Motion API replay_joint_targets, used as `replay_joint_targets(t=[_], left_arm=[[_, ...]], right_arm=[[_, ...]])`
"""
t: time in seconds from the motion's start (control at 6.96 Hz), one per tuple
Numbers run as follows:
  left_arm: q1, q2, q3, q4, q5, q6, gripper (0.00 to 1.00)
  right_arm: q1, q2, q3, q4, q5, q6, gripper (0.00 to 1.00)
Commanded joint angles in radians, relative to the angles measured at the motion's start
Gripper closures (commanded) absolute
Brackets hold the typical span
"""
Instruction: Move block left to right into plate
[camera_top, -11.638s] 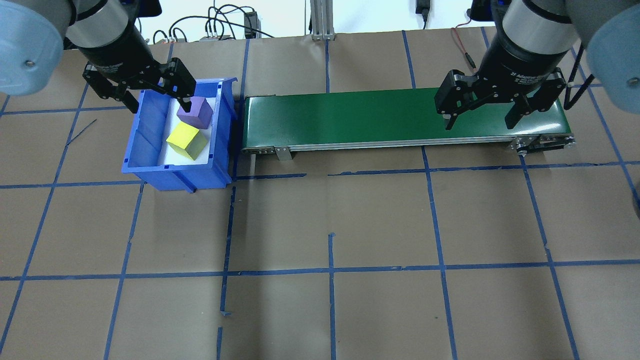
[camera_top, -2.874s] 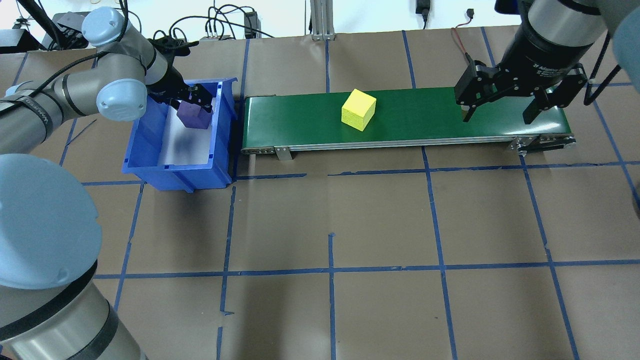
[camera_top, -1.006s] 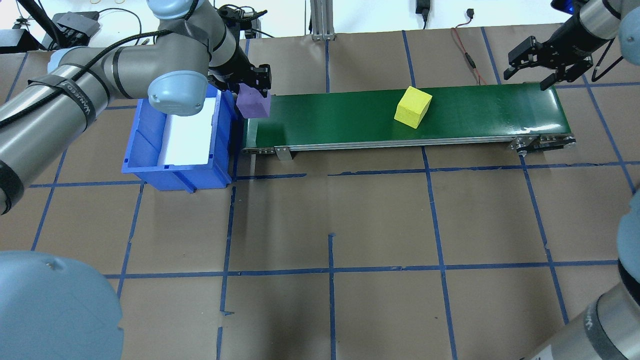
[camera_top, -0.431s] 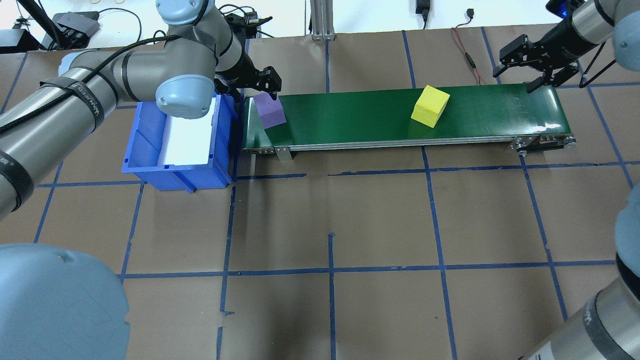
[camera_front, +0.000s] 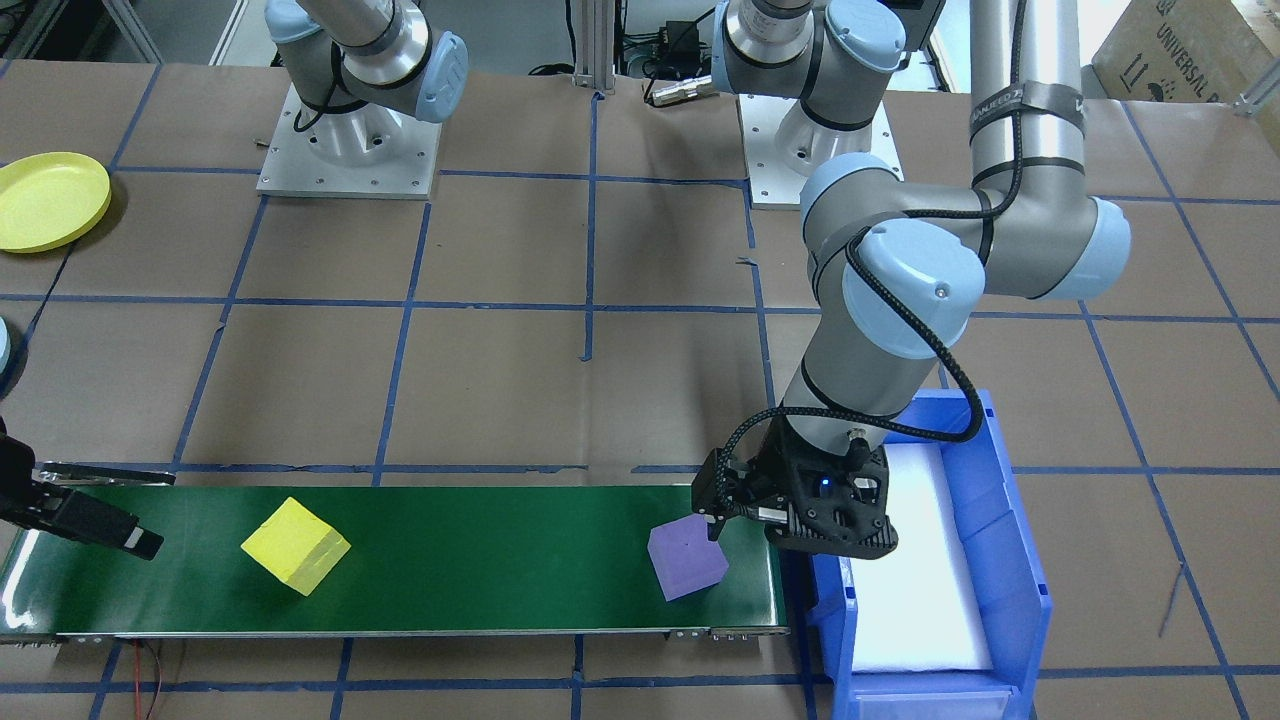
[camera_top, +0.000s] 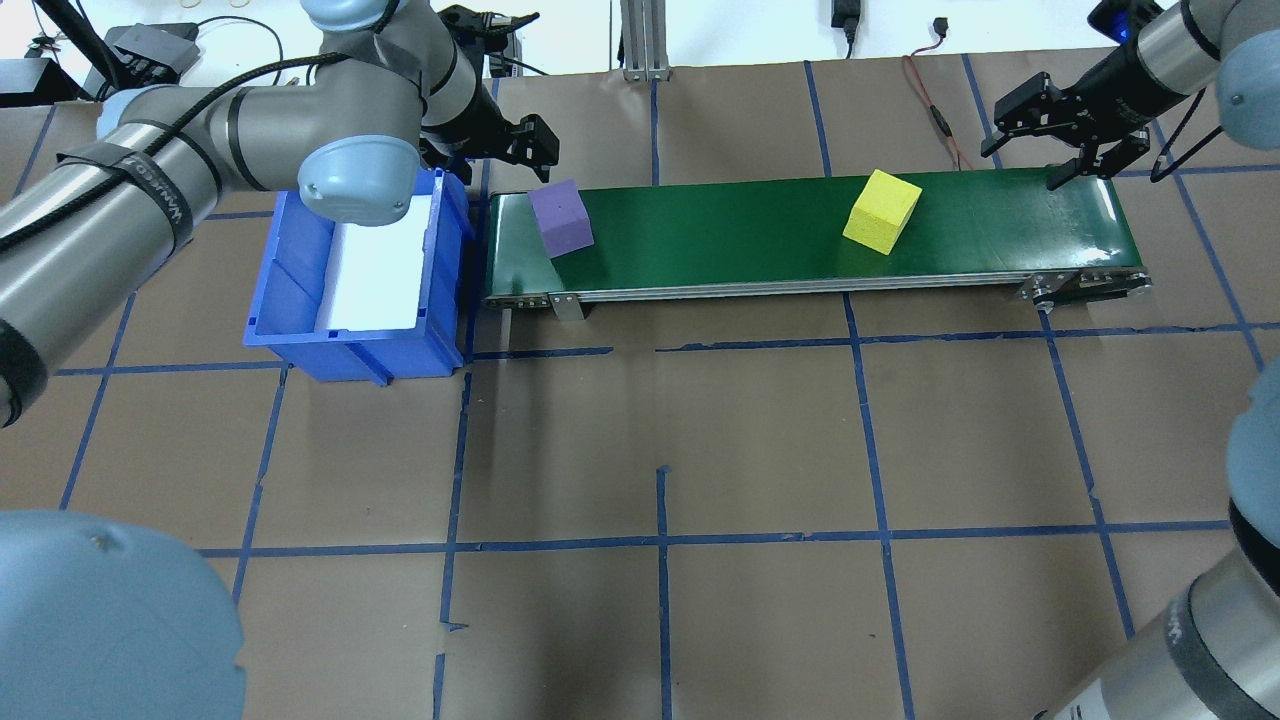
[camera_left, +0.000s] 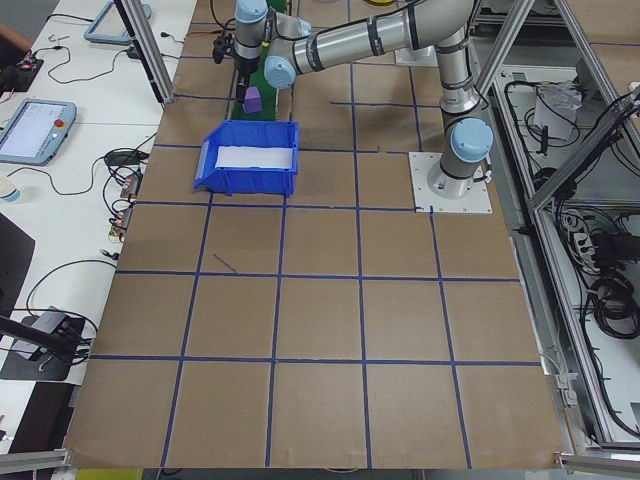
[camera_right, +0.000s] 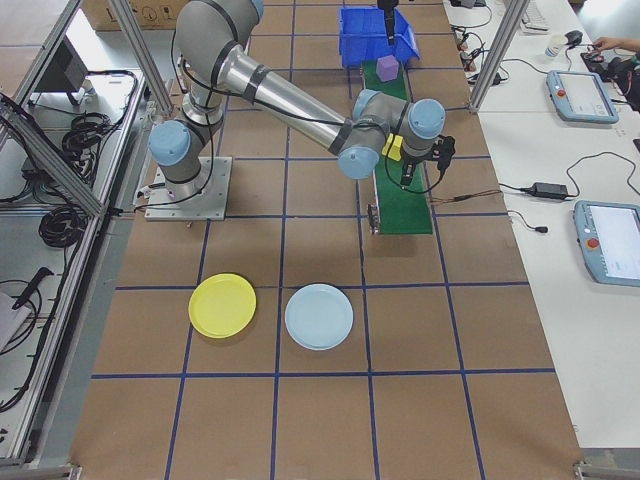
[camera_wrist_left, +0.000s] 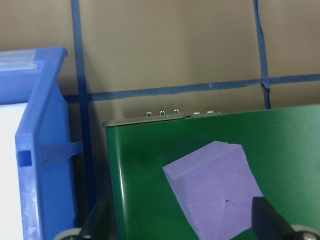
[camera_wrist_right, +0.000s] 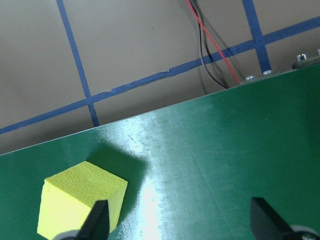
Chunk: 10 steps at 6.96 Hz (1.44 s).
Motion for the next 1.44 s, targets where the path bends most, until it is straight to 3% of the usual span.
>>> replay_joint_targets(t=[0.0,0.43,0.57,0.72,0.86,1.01,1.15,1.29], left_arm=[[0.008,0.104,0.011,-0.124,0.037,0.006,0.0],[0.091,0.353,-0.013,-0.591,0.091,-0.003,0.0],[0.097,0.379,-0.016,-0.655,0.094,-0.003,0.0],[0.094,0.405,-0.016,-0.674,0.131,-0.009,0.0],[0.094,0.434,-0.019,-0.676,0.217,-0.012,0.0],[0.082,0.436,-0.024,-0.719,0.223,-0.044,0.0],[0.073,0.436,-0.035,-0.722,0.165,-0.093,0.0],[0.071,0.436,-0.041,-0.722,0.145,-0.093,0.0]], right_arm=[[0.0,0.006,0.002,-0.016,0.001,0.017,0.0],[0.0,0.018,0.003,-0.051,0.05,0.079,0.0],[0.0,0.02,0.008,-0.051,0.047,0.079,0.0],[0.0,0.017,0.025,-0.053,0.043,0.077,0.0],[0.0,0.015,0.033,-0.053,0.038,0.077,0.0],[0.0,0.017,0.036,-0.053,0.037,0.077,0.0],[0.0,0.023,0.037,-0.054,0.038,0.077,0.0],[0.0,0.023,0.037,-0.054,0.037,0.077,0.0]])
